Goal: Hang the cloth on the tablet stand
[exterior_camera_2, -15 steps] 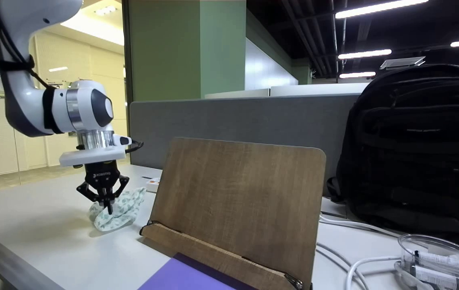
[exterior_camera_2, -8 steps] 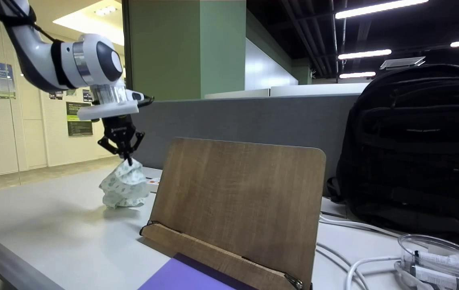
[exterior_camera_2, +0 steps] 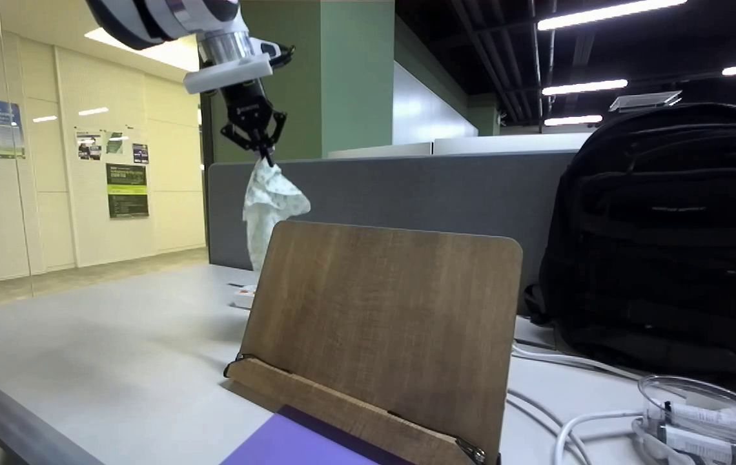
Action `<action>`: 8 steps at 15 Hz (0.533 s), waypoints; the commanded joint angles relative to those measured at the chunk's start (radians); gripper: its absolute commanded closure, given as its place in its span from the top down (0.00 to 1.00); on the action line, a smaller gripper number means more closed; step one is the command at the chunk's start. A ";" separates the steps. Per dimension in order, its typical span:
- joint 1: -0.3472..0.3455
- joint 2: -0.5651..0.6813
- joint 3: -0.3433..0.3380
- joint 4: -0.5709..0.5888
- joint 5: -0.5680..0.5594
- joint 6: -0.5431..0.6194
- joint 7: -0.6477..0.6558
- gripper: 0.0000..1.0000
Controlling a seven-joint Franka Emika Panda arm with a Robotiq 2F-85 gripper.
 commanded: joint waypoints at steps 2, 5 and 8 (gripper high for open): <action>-0.037 -0.031 0.004 0.014 0.045 -0.021 -0.037 0.02; -0.041 -0.041 0.002 0.013 0.055 -0.029 -0.047 0.00; -0.056 -0.067 -0.007 -0.018 0.031 -0.009 -0.029 0.00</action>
